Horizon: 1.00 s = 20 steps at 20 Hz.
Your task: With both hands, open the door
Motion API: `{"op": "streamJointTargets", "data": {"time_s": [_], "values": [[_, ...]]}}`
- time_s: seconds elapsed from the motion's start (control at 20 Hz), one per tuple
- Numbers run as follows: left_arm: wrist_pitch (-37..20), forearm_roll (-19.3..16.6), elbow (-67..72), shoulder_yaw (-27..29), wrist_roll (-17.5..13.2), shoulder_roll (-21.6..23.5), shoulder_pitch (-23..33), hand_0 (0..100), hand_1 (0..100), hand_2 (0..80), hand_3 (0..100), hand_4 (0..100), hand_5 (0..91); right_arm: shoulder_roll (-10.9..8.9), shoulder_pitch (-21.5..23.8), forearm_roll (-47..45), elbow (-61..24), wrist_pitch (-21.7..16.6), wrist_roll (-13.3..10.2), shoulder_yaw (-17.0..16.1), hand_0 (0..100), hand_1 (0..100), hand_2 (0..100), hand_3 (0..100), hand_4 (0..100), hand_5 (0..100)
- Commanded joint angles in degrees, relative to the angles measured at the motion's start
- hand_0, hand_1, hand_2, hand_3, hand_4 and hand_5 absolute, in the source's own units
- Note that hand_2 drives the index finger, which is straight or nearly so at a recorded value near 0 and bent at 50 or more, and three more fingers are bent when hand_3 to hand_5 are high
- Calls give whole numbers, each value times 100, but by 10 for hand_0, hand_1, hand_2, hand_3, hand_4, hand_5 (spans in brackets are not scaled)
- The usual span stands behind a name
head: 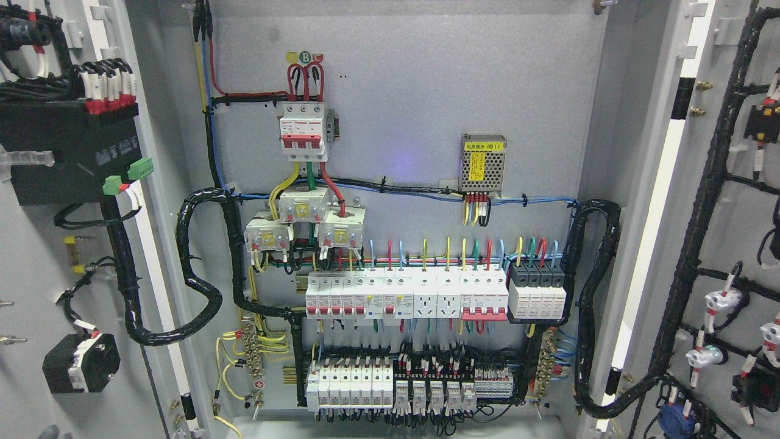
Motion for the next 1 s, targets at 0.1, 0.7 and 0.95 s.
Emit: {"op": "streamJointTargets", "data": {"time_s": [0.1,0.7,0.95], "values": [[-3070,390,359,861,-4,435,33,0,0,0,0,0,0,74,138,-68,60,-7,-2,-248,386,0,0,0,0,0],[-1998,1023,1300,1214,-4,1199,-283,0,0,0,0,0,0,74,314,-227,95,-25,-2,-319,386,0,0,0,0,0],[-1822,1278,1660,1196,-4,1455,-441,0,0,0,0,0,0,22,314,-262,60,-60,7,-240,386,0,0,0,0,0]]}}
